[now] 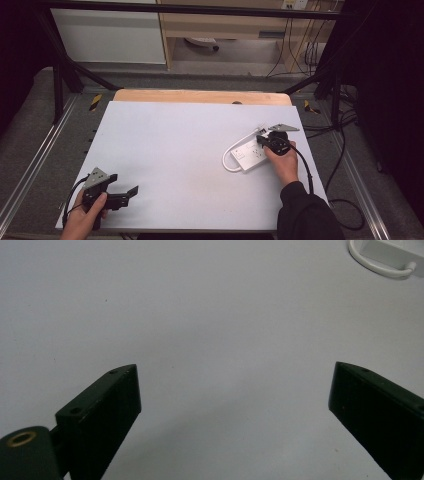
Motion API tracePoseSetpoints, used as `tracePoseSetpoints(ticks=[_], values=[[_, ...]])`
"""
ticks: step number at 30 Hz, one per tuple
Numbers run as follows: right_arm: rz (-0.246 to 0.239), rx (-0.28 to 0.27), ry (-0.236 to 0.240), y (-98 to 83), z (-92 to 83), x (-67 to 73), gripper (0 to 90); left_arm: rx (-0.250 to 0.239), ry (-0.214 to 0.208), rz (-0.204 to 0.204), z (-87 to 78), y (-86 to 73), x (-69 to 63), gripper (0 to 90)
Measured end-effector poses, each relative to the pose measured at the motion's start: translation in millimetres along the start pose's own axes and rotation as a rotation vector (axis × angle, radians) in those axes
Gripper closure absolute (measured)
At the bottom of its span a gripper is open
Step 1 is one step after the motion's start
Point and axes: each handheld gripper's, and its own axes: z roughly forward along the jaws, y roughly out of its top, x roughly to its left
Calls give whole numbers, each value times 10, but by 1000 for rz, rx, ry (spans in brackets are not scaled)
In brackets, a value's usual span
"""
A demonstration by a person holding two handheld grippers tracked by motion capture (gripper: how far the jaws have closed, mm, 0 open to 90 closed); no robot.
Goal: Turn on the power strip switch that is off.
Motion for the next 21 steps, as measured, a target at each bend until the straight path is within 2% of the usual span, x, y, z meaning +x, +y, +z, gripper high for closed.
tracePoseSetpoints(ticks=[12,17,21], values=[[14,-15,-5,-25,-5,10,900,4,4,-2,6,-2,0,66],[2,-17,-15,-54,5,30,900,7,9,0,3,-2,-2,66],[21,-15,-7,-48,10,27,900,-3,18,-14,-1,-4,7,65]])
